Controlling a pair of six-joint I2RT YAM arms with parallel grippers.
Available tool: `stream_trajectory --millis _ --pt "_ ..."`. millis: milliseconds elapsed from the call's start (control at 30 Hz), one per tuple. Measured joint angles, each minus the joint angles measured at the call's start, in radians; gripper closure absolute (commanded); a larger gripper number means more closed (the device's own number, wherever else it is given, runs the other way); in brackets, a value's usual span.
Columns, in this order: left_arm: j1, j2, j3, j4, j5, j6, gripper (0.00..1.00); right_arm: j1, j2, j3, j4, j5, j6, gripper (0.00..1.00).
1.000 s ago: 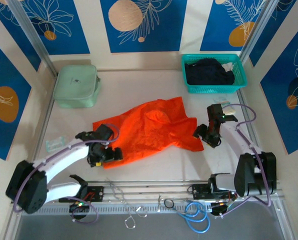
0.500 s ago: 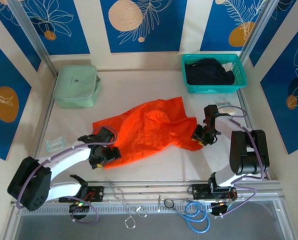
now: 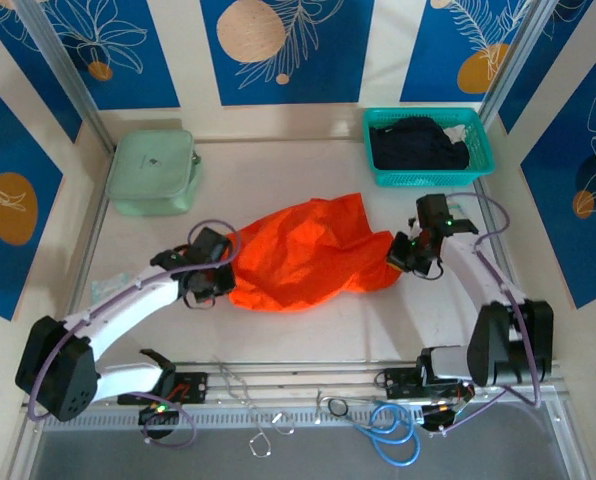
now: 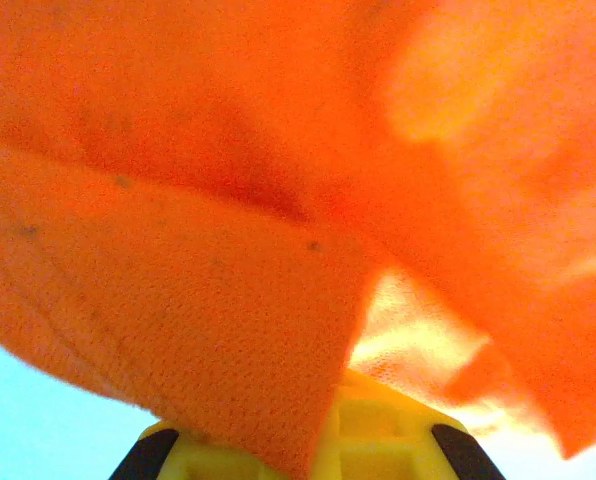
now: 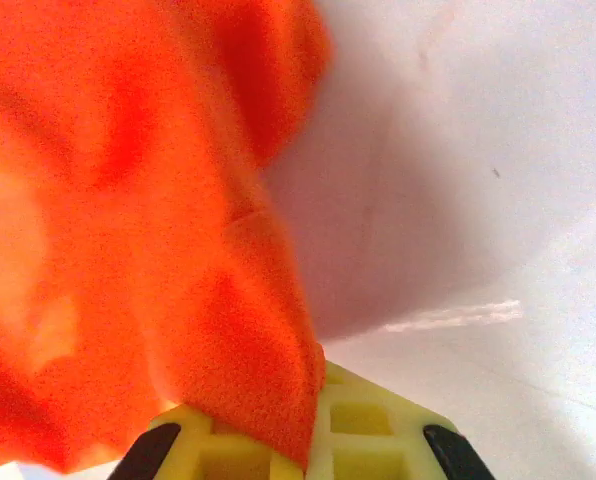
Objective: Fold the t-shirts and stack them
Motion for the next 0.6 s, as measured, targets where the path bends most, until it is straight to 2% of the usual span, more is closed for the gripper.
stream_trajectory --millis 133,267,600 --pt "0.028 0.002 0.192 -0.053 -0.002 0.074 1.0 -0.016 -0.071 0.133 -0.062 -0.042 -0.021 1.0" --pt "0.082 0.039 0.365 -0.107 0.0 0.147 1.0 -0.047 -0.071 0.26 -0.104 -0.104 -0.043 1.0" --pt "0.258 0.352 0.782 -0.153 0.079 0.303 1.0 -0.11 0.197 0.543 -0.114 -0.263 -0.055 1.0"
